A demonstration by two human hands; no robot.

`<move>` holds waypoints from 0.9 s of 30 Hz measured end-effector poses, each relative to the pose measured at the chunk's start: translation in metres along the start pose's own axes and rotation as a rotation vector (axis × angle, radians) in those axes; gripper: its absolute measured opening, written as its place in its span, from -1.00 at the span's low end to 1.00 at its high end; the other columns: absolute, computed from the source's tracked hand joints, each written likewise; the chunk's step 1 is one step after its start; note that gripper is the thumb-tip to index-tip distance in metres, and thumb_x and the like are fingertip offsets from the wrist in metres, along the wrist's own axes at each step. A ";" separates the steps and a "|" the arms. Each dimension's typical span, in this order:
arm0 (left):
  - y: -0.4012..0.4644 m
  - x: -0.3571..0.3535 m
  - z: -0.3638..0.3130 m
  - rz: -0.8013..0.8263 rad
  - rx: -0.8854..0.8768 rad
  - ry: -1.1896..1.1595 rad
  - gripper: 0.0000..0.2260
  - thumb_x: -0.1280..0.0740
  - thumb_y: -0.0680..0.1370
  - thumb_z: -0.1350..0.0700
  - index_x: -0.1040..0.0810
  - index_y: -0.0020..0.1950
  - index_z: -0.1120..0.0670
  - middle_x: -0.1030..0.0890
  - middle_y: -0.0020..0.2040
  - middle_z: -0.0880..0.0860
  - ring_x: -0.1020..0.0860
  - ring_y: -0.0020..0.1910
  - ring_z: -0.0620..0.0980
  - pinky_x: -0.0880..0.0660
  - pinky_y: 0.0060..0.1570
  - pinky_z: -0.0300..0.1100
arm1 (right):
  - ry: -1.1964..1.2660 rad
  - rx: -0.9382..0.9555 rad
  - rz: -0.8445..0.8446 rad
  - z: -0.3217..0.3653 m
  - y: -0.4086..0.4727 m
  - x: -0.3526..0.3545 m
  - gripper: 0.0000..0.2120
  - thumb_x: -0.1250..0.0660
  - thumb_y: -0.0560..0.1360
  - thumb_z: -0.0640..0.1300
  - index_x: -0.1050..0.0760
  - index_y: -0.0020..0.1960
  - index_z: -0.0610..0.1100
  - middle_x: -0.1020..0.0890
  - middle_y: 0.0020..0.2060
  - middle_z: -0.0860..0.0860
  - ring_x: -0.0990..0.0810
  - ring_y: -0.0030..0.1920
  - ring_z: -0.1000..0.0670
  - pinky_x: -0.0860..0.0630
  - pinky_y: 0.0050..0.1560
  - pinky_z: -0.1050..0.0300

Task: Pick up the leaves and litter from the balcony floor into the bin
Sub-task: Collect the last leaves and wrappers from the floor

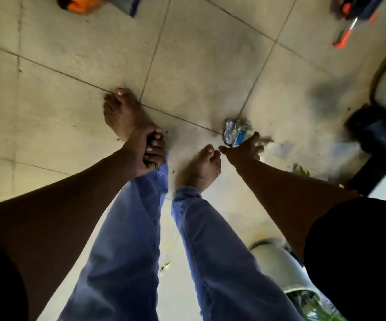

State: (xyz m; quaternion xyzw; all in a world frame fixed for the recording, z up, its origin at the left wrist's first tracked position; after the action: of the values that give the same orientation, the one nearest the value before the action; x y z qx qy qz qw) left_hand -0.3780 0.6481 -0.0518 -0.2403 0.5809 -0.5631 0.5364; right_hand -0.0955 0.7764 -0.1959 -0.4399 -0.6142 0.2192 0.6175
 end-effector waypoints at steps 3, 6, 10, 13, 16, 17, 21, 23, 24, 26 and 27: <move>0.010 -0.011 0.017 -0.024 0.048 0.125 -0.72 -0.11 0.64 0.08 -0.30 -0.28 -0.01 -0.22 -0.54 -0.11 -0.16 -0.69 -0.19 -0.04 -0.75 -0.36 | 0.032 -0.085 -0.020 0.003 -0.073 0.043 0.15 -0.60 0.35 0.10 0.13 0.61 -0.11 -0.23 0.41 -0.32 -0.37 0.38 -0.31 -0.37 0.39 -0.17; 0.013 -0.027 0.029 -0.072 0.081 0.223 -0.67 -0.14 0.66 0.04 -0.35 -0.31 0.02 -0.22 -0.56 -0.09 -0.16 -0.70 -0.20 -0.04 -0.75 -0.39 | 0.124 -0.081 0.000 -0.015 -0.102 0.066 -0.11 -0.51 0.43 -0.06 -0.03 0.57 -0.08 -0.29 0.37 -0.28 -0.42 0.35 -0.38 -0.41 0.35 -0.12; 0.006 -0.058 0.045 -0.133 0.138 0.359 -0.63 -0.19 0.66 0.01 -0.32 -0.36 0.01 -0.20 -0.59 -0.07 -0.14 -0.71 -0.18 -0.01 -0.71 -0.43 | 0.098 -0.001 0.108 -0.041 -0.125 0.083 -0.33 -0.40 0.47 -0.10 -0.20 0.49 -0.06 -0.39 0.31 -0.23 -0.49 0.30 -0.32 -0.45 0.27 -0.05; -0.006 -0.081 0.055 -0.183 0.125 0.464 -0.64 -0.20 0.64 0.03 -0.25 -0.35 -0.01 -0.18 -0.58 -0.09 -0.11 -0.70 -0.17 0.00 -0.67 -0.44 | 0.136 0.031 0.135 -0.051 -0.142 0.101 -0.44 -0.37 0.46 -0.07 -0.31 0.43 -0.06 -0.50 0.28 -0.19 -0.52 0.28 -0.25 -0.47 0.24 0.01; -0.018 -0.103 0.066 -0.226 0.063 0.545 -0.67 -0.25 0.60 0.07 -0.24 -0.34 -0.04 -0.15 -0.54 -0.08 -0.08 -0.67 -0.15 0.01 -0.58 -0.43 | 0.197 0.053 0.174 -0.055 -0.156 0.111 -0.57 -0.36 0.47 -0.03 -0.42 0.31 -0.05 -0.63 0.16 -0.13 -0.60 0.16 -0.16 -0.49 0.07 0.12; -0.021 -0.108 0.069 -0.236 0.036 0.558 -0.69 -0.27 0.58 0.10 -0.27 -0.33 -0.04 -0.15 -0.53 -0.08 -0.07 -0.66 -0.14 0.01 -0.57 -0.41 | 0.203 0.065 0.178 -0.055 -0.162 0.114 -0.63 -0.36 0.48 -0.02 -0.45 0.27 -0.04 -0.66 0.14 -0.10 -0.62 0.14 -0.13 -0.47 0.02 0.16; -0.039 -0.123 0.083 -0.199 -0.015 0.506 -0.67 -0.29 0.55 0.15 -0.23 -0.36 -0.02 -0.16 -0.53 -0.08 -0.08 -0.65 -0.14 0.00 -0.60 -0.37 | 0.231 0.107 0.196 -0.059 -0.187 0.117 -0.80 -0.38 0.52 0.02 -0.53 0.12 -0.01 -0.65 0.10 0.01 -0.61 0.11 -0.05 -0.44 -0.01 0.20; -0.048 -0.124 0.090 -0.159 -0.009 0.441 -0.64 -0.28 0.55 0.13 -0.22 -0.39 -0.02 -0.18 -0.52 -0.08 -0.09 -0.65 -0.14 0.03 -0.59 -0.34 | 0.214 0.130 0.209 -0.062 -0.199 0.111 -0.81 -0.38 0.54 0.00 -0.56 0.11 -0.02 -0.65 0.12 0.01 -0.60 0.14 -0.05 -0.48 0.08 0.18; -0.053 -0.122 0.093 -0.144 -0.006 0.403 -0.64 -0.27 0.55 0.12 -0.24 -0.40 -0.03 -0.20 -0.52 -0.09 -0.11 -0.66 -0.15 0.05 -0.58 -0.34 | 0.210 0.141 0.210 -0.064 -0.204 0.107 -0.81 -0.37 0.54 -0.01 -0.56 0.12 -0.04 -0.65 0.14 0.00 -0.60 0.16 -0.06 -0.47 0.12 0.17; -0.064 -0.114 0.102 -0.121 0.008 0.340 -0.65 -0.26 0.56 0.10 -0.27 -0.40 -0.03 -0.23 -0.52 -0.10 -0.13 -0.67 -0.18 0.04 -0.61 -0.38 | 0.209 0.160 0.218 -0.064 -0.217 0.098 -0.78 -0.37 0.53 -0.03 -0.59 0.15 -0.07 -0.65 0.15 -0.02 -0.60 0.18 -0.08 -0.48 0.16 0.16; -0.069 -0.109 0.105 -0.111 0.022 0.307 -0.66 -0.26 0.57 0.10 -0.28 -0.39 -0.02 -0.25 -0.52 -0.10 -0.14 -0.67 -0.18 0.03 -0.63 -0.39 | 0.228 0.161 0.219 -0.061 -0.224 0.095 -0.78 -0.37 0.51 -0.04 -0.60 0.13 -0.07 -0.67 0.12 -0.04 -0.62 0.17 -0.09 -0.51 0.17 0.13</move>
State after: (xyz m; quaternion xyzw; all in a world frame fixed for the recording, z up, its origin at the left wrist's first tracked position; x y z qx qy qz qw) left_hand -0.2727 0.6854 0.0713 -0.1774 0.6357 -0.6282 0.4121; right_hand -0.0837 0.7211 0.0482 -0.4754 -0.4689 0.2825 0.6888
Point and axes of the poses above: each hand's wrist, its own y-axis towards the middle knuckle, its own x-axis out of the back of the hand, z = x × y, the point moved 4 cm from there along y, towards the middle knuckle
